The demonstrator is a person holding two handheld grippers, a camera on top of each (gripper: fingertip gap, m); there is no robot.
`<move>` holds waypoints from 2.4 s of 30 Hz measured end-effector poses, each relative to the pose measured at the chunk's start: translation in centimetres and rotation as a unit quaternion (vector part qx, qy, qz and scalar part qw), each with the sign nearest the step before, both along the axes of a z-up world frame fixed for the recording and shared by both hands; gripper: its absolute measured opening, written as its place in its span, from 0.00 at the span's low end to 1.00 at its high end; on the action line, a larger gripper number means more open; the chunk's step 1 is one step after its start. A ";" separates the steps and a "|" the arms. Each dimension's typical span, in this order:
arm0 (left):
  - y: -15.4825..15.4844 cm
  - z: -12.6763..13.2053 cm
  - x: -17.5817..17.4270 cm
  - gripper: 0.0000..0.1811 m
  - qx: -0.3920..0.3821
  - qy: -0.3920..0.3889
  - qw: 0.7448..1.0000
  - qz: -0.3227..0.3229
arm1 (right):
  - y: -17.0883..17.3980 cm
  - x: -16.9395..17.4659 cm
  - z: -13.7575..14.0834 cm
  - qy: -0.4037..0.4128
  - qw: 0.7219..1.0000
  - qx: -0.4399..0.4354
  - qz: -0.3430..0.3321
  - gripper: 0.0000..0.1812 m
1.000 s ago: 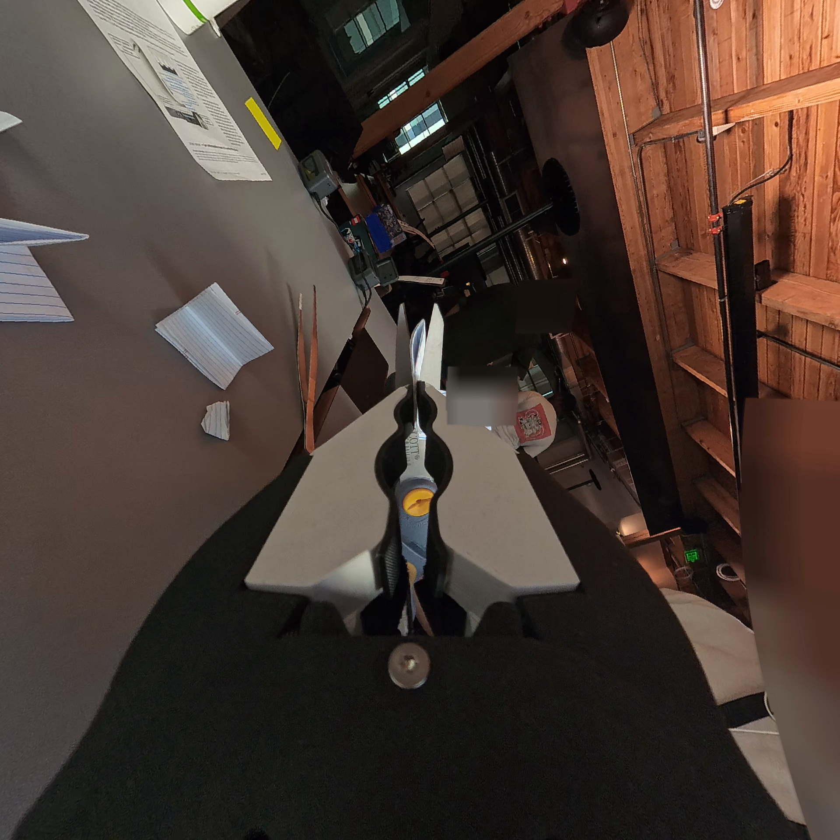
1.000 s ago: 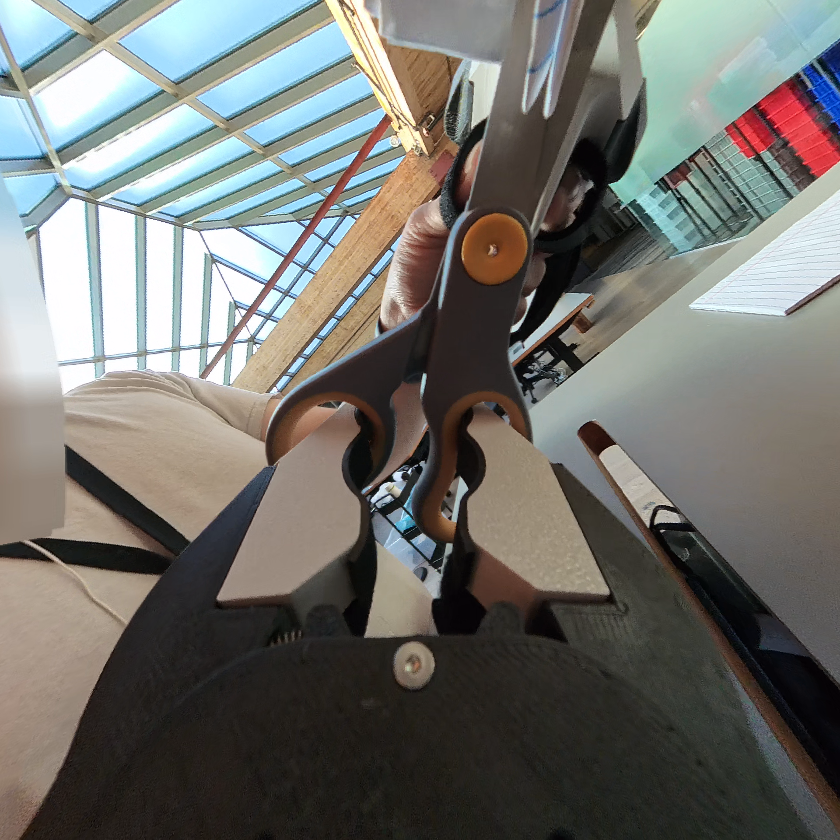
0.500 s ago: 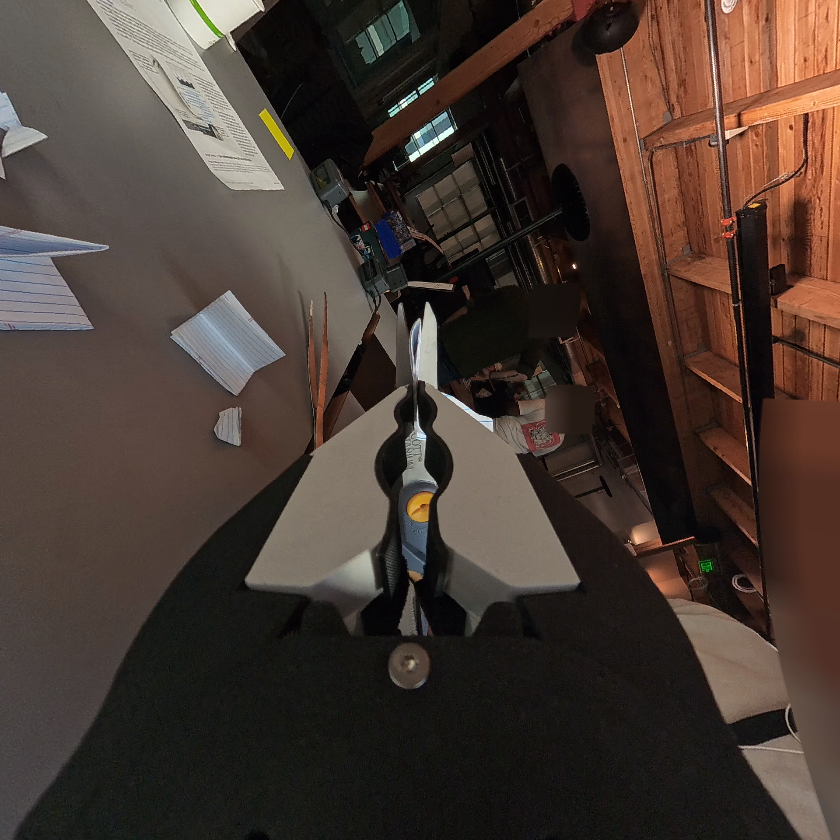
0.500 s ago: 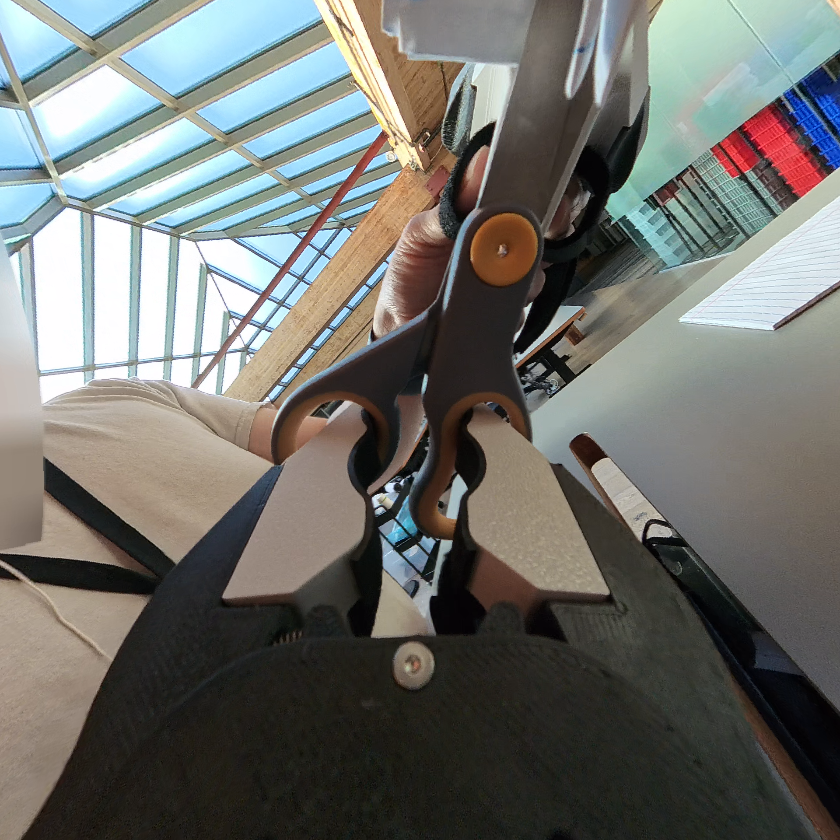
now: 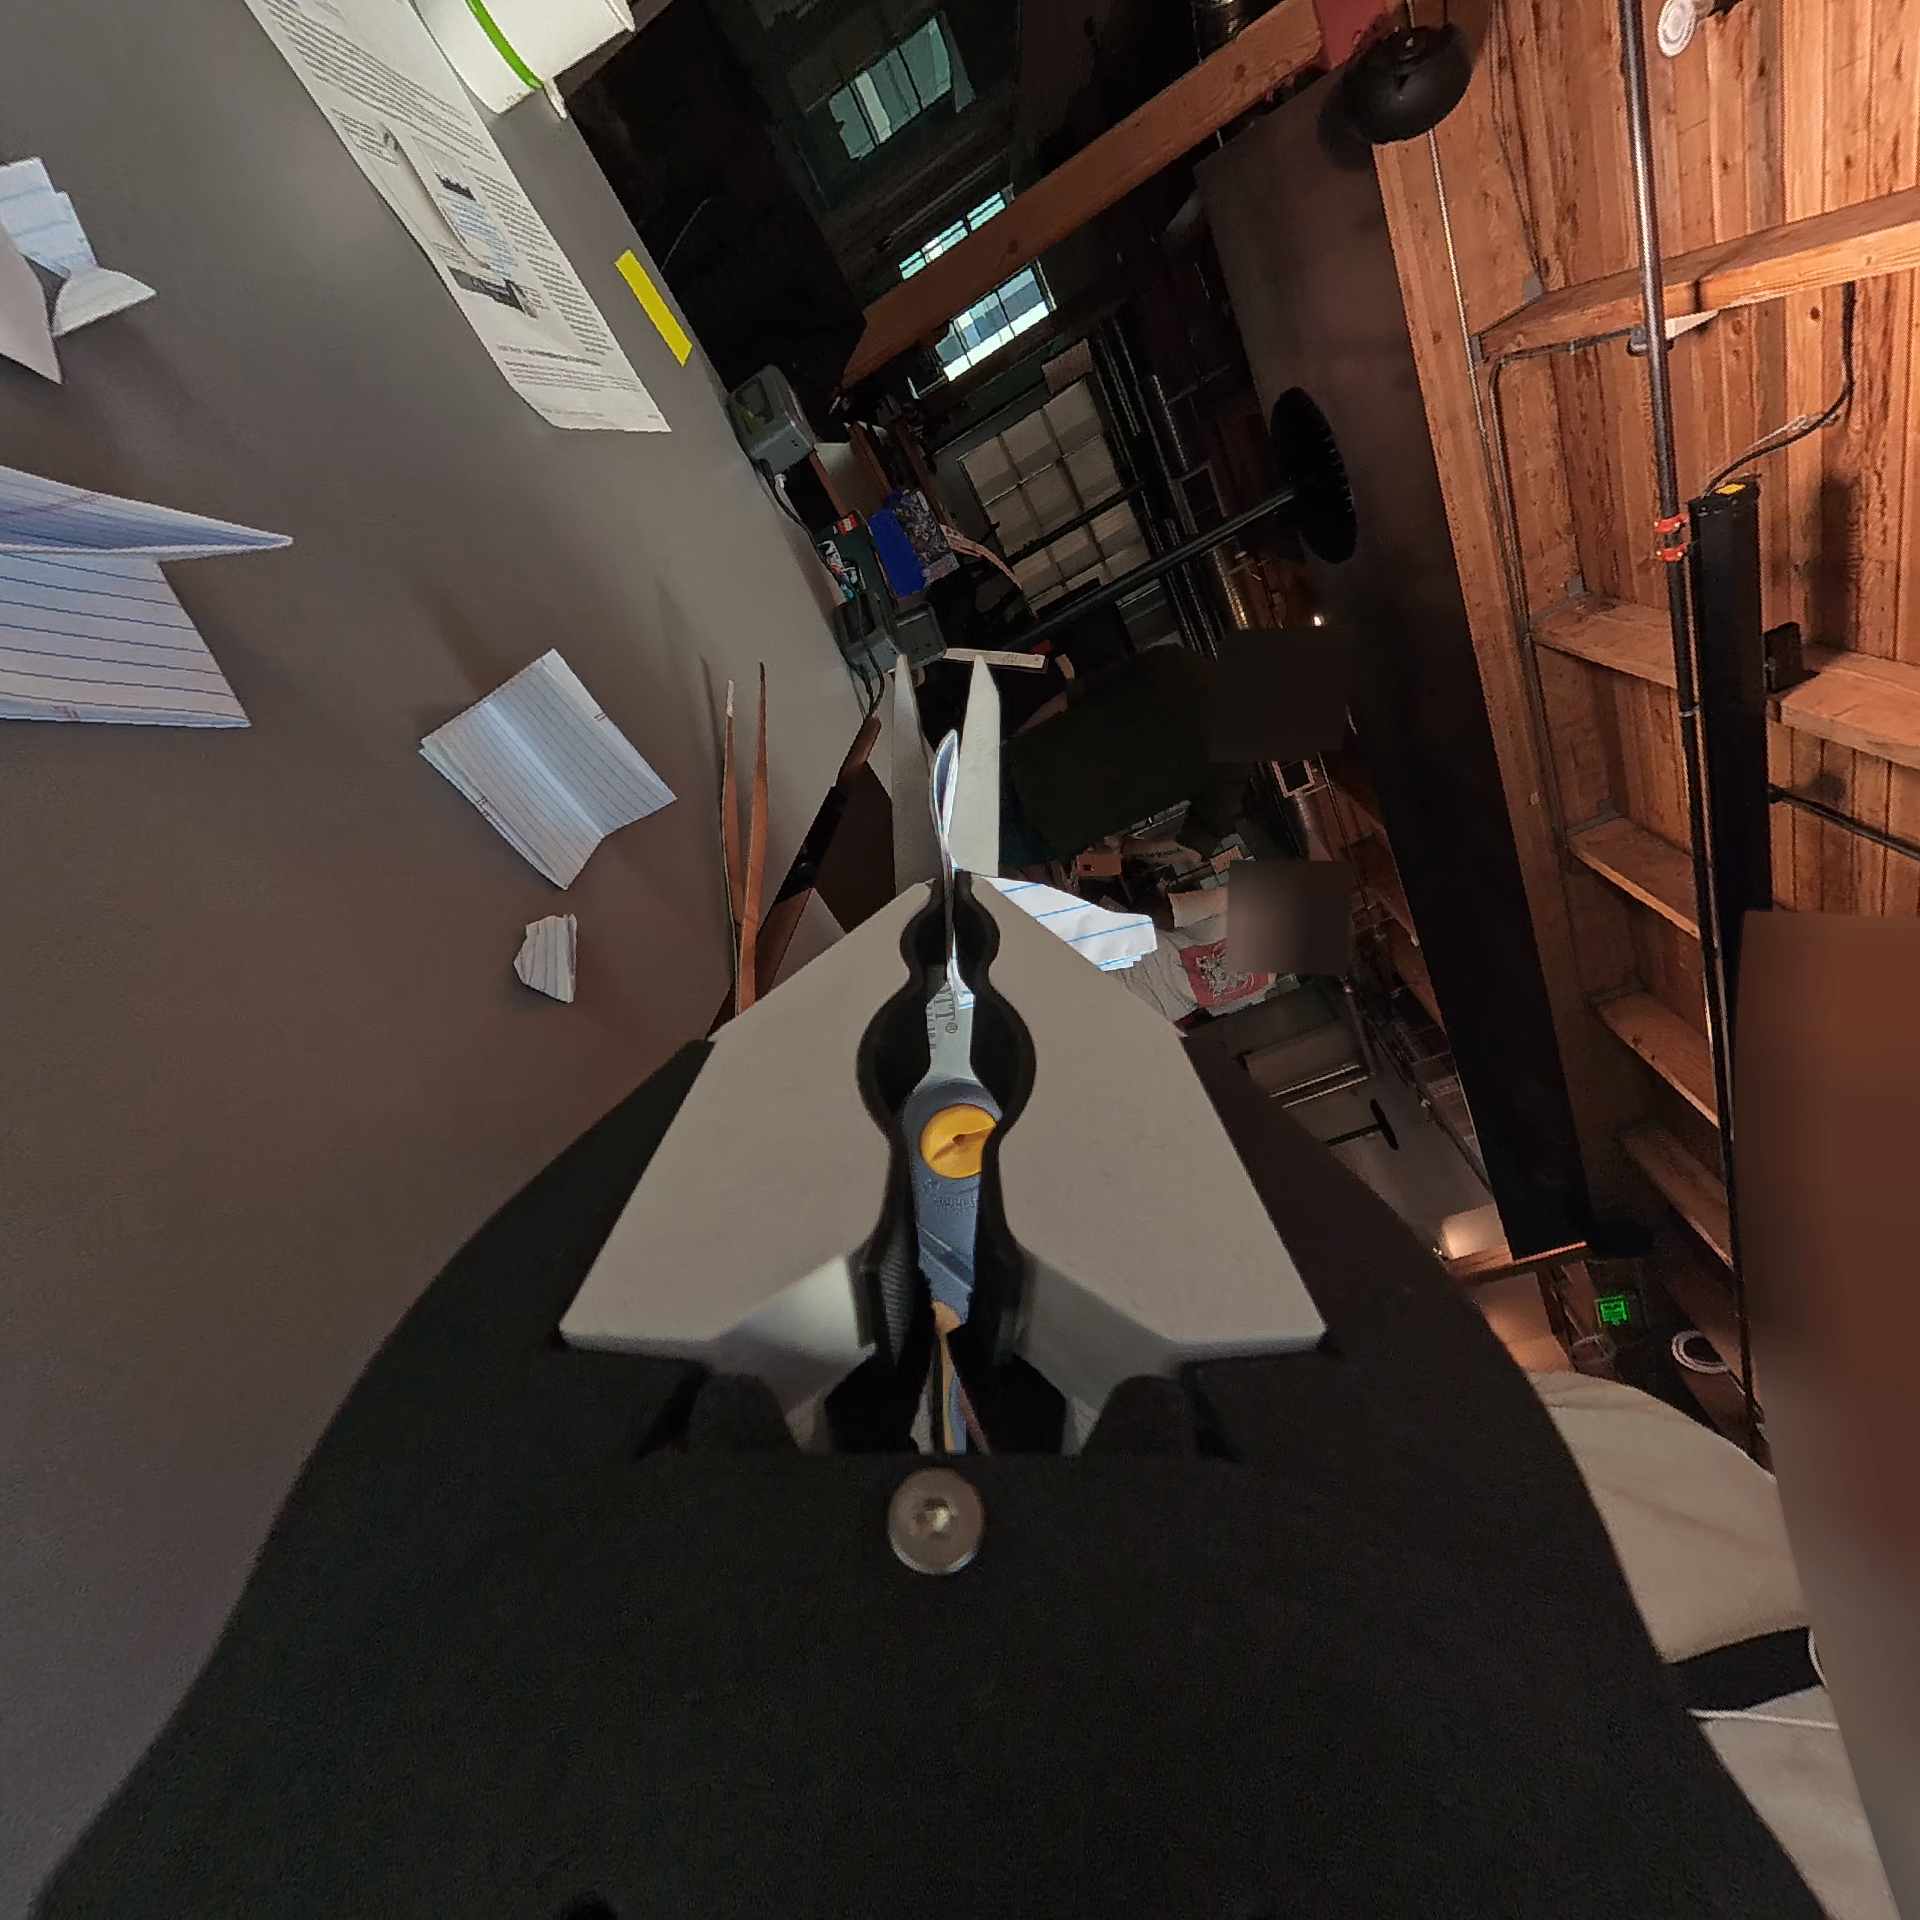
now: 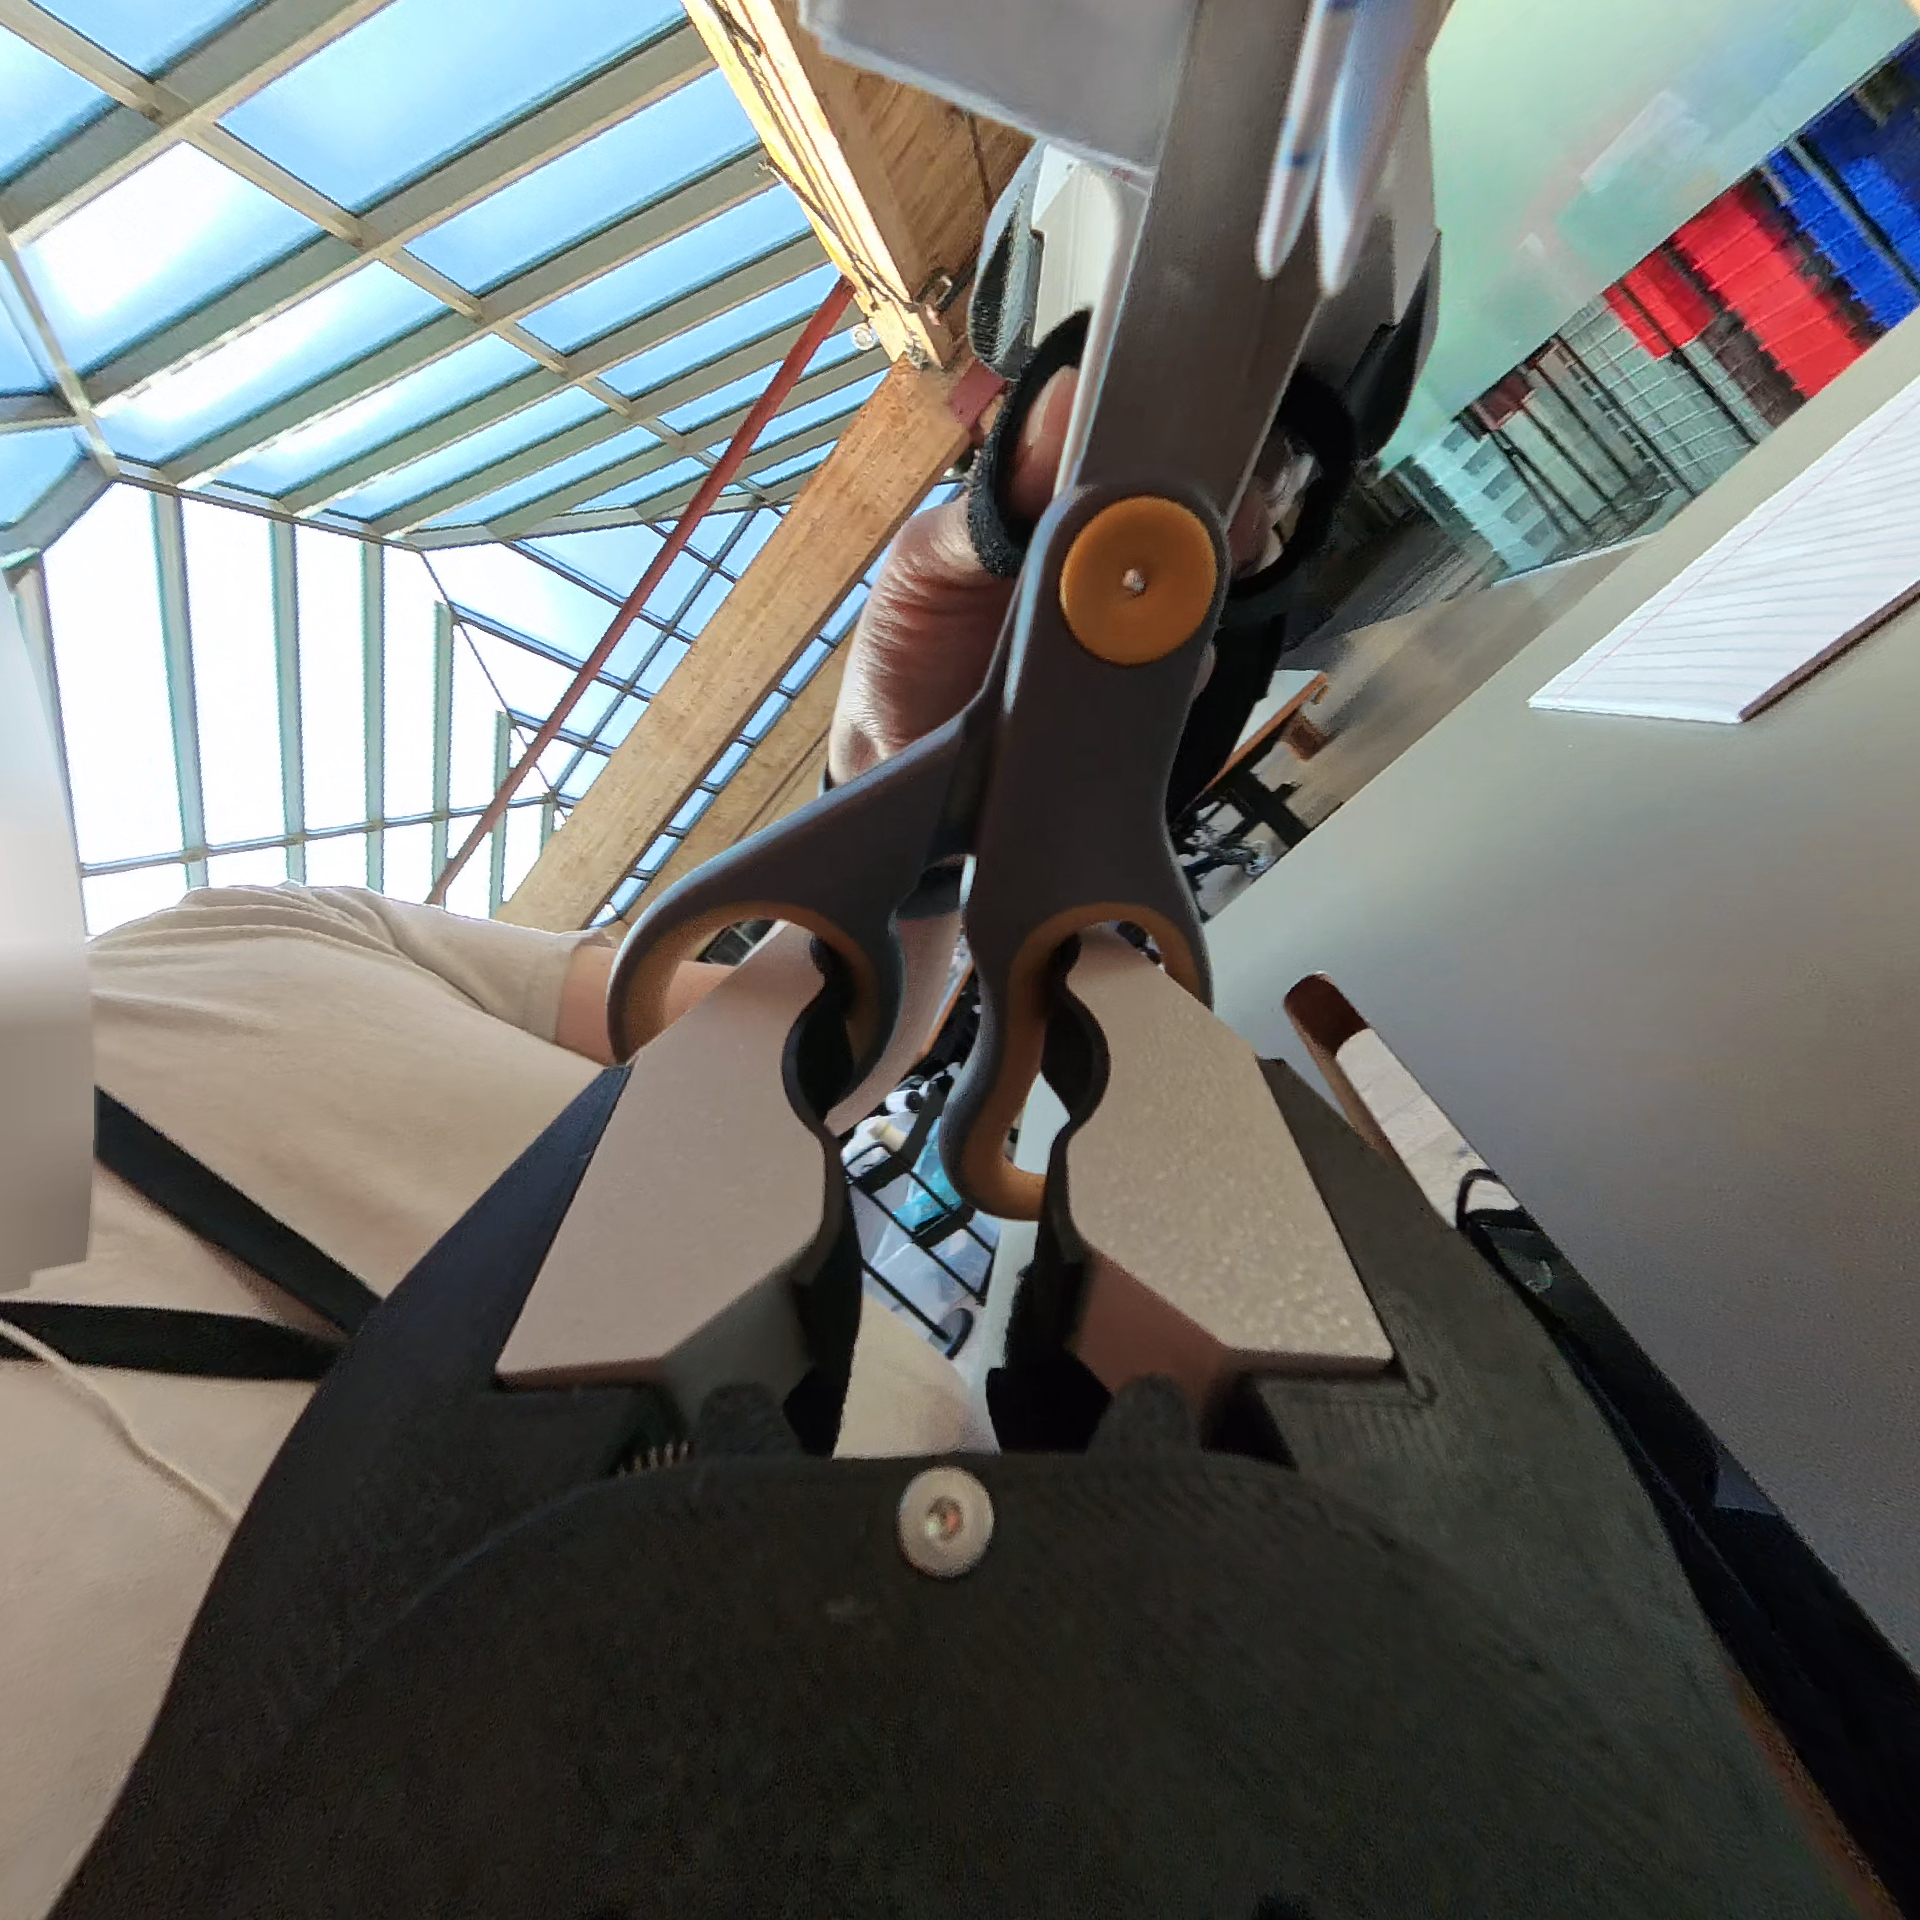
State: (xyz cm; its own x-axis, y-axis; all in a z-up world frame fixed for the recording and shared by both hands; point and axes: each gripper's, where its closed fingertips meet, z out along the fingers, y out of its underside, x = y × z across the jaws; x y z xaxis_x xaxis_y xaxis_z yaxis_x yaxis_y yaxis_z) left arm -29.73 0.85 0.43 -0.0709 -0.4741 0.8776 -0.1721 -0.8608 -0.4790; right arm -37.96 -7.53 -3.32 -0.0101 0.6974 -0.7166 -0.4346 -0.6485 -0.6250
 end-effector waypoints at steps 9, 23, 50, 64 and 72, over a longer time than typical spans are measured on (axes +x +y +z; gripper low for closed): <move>-0.1 -0.2 0.2 0.00 -0.004 -0.002 1.000 -0.001 | -0.1 0.5 -0.4 -0.014 1.000 -0.001 -0.018 0.16; -0.3 0.0 0.2 0.00 -0.013 -0.009 1.000 -0.008 | 0.2 -0.1 -0.1 -0.003 1.000 0.006 -0.024 0.16; 1.4 -3.2 -0.9 0.00 -0.050 0.001 0.999 0.014 | 2.3 -1.7 -2.2 -0.009 0.999 -0.035 -0.026 0.16; 1.6 -3.3 -1.5 0.00 -0.058 0.000 0.998 0.009 | 2.5 -2.2 -2.3 -0.016 0.999 -0.037 -0.012 0.16; 2.1 -4.3 -1.4 0.00 -0.080 -0.005 0.997 0.009 | 3.2 -2.4 -3.3 -0.038 0.997 -0.058 -0.031 0.16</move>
